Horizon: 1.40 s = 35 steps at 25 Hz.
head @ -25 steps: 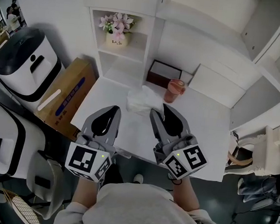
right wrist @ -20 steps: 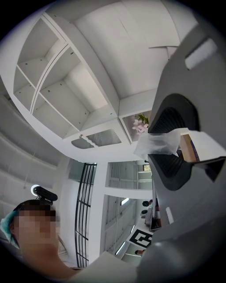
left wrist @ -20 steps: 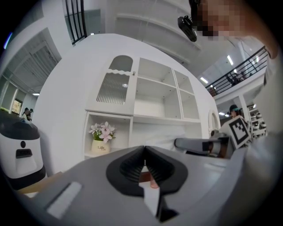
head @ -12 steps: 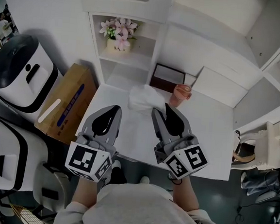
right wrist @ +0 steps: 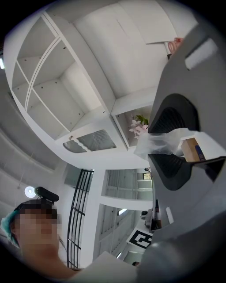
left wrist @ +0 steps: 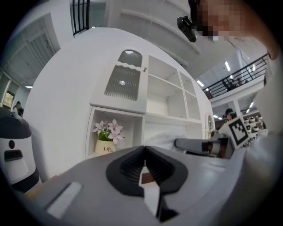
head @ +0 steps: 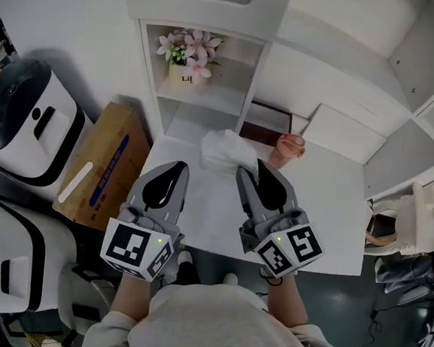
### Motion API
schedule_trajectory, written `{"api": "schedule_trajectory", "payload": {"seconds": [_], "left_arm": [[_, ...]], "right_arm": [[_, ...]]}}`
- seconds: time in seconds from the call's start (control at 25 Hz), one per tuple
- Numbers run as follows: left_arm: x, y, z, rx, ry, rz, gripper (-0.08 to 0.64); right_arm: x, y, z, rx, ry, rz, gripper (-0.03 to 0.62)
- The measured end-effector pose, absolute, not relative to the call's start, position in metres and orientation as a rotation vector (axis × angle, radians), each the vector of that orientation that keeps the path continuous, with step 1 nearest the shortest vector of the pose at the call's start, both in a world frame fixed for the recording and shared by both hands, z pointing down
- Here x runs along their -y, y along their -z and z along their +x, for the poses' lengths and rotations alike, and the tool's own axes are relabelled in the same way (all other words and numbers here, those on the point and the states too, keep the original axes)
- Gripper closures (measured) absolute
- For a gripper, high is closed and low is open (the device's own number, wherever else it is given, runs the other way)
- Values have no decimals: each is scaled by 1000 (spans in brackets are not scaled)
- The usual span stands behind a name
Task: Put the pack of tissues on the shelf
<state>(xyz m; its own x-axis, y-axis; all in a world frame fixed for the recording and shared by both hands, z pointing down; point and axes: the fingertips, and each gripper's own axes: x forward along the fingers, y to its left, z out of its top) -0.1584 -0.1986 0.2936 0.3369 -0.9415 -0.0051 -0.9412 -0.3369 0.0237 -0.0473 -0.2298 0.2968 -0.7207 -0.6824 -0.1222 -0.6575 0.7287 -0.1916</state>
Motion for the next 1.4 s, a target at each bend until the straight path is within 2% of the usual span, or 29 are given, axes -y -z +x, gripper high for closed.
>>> {"api": "schedule_trajectory", "payload": {"seconds": [1.4], "left_arm": [[275, -314, -197, 1463, 19, 2716, 558]], "right_arm": [[282, -308, -91, -2617, 171, -1375, 468]]}}
